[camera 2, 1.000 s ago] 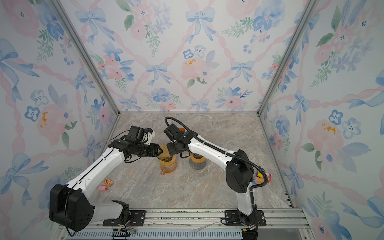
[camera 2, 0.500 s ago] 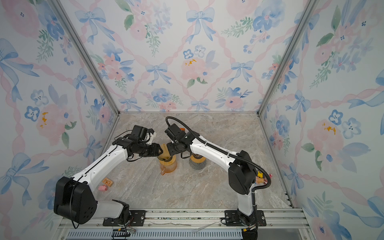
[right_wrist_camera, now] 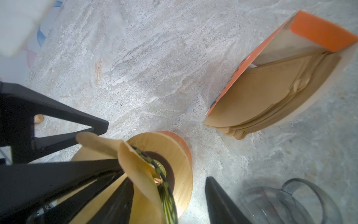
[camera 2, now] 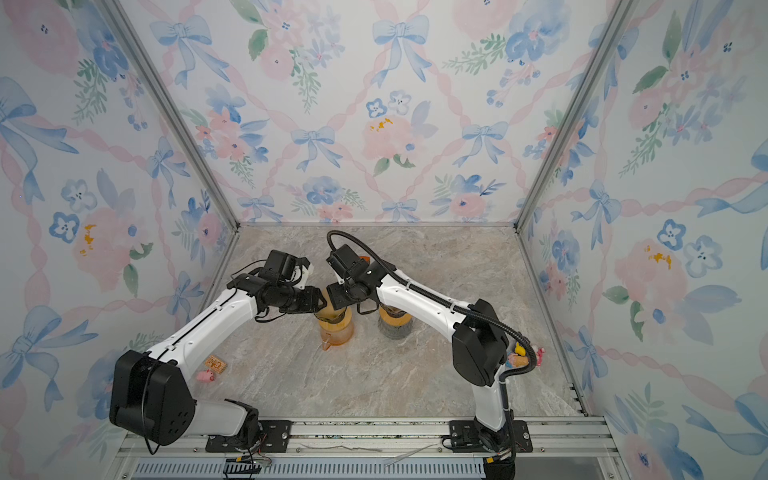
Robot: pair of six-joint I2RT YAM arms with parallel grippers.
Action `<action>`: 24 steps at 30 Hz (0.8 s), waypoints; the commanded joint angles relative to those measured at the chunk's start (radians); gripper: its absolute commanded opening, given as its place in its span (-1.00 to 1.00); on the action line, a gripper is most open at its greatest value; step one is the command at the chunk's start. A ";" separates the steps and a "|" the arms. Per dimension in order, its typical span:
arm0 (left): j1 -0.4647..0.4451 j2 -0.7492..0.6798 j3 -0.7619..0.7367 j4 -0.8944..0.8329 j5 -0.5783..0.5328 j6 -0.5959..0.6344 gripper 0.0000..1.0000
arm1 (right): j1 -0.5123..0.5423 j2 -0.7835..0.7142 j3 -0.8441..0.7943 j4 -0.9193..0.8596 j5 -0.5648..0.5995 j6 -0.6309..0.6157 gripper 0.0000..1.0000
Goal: Place the coffee filter in the dripper
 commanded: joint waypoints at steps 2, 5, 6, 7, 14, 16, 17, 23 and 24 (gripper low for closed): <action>-0.006 0.013 0.017 -0.021 -0.008 -0.011 0.13 | -0.015 0.035 0.041 -0.044 0.026 -0.019 0.23; -0.009 0.014 0.017 -0.020 -0.009 -0.012 0.13 | -0.016 0.034 0.041 -0.053 0.060 -0.018 0.23; -0.009 0.017 0.017 -0.021 -0.010 -0.012 0.12 | -0.016 0.031 0.039 -0.055 0.070 -0.017 0.23; -0.010 0.016 0.015 -0.021 -0.013 -0.012 0.12 | -0.018 0.030 0.037 -0.057 0.079 -0.016 0.23; -0.014 0.018 0.014 -0.021 -0.015 -0.013 0.12 | -0.015 -0.005 0.011 -0.034 0.060 -0.032 0.22; -0.014 0.017 0.014 -0.021 -0.017 -0.013 0.12 | -0.015 -0.029 -0.012 -0.010 0.018 -0.037 0.22; -0.014 0.017 0.014 -0.020 -0.016 -0.013 0.12 | -0.015 -0.039 -0.022 -0.003 0.006 -0.037 0.22; -0.016 0.018 0.013 -0.020 -0.014 -0.015 0.12 | -0.015 -0.078 -0.071 -0.001 -0.038 -0.008 0.24; -0.015 0.018 0.012 -0.021 -0.014 -0.015 0.12 | -0.013 -0.079 -0.074 -0.007 -0.036 -0.004 0.24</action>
